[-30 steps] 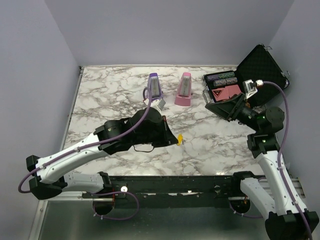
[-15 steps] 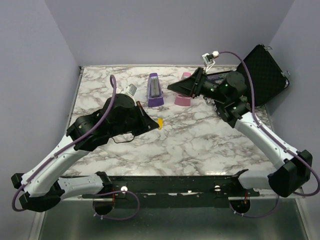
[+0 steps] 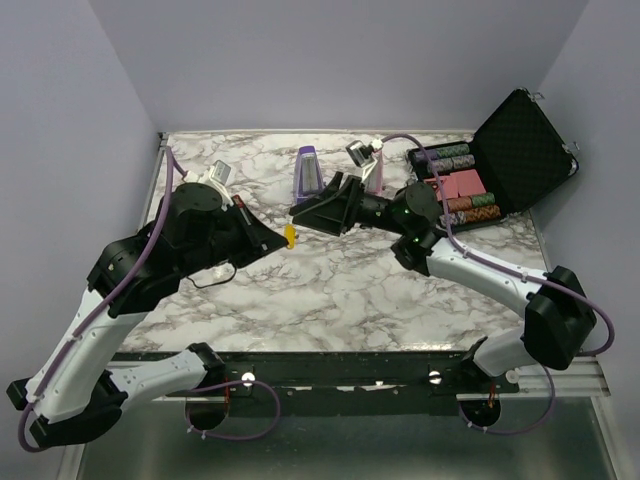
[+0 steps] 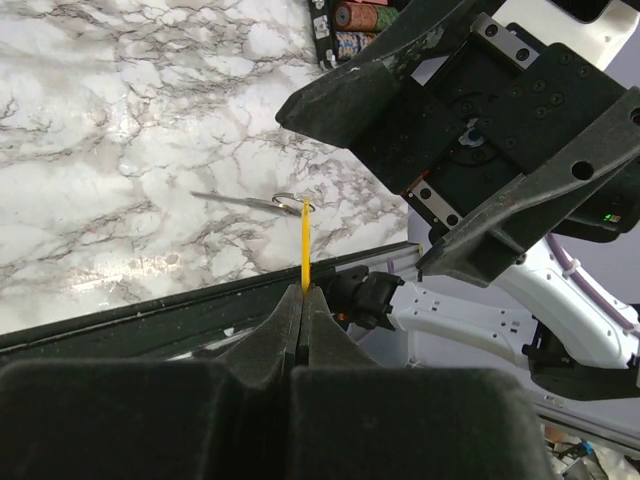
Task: Remove the keys from the keyring
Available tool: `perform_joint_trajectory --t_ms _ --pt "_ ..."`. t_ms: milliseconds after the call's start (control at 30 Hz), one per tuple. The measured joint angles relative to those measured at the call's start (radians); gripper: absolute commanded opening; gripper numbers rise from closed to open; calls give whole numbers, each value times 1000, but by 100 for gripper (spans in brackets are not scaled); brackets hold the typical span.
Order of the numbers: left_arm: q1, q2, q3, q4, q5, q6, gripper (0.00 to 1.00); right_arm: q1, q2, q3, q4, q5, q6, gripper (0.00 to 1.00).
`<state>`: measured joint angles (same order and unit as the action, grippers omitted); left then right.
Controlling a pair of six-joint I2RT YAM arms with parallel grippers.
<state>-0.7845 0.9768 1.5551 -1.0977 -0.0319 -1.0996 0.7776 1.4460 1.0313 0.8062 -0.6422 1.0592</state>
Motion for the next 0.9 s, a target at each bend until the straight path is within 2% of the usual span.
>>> perform_joint_trajectory --t_ms 433,900 --pt "26 -31 9 -12 43 0 0 61 29 -16 191 -13 58 77" --pt "37 -68 9 5 67 -29 0 68 35 -45 251 -38 85 75"
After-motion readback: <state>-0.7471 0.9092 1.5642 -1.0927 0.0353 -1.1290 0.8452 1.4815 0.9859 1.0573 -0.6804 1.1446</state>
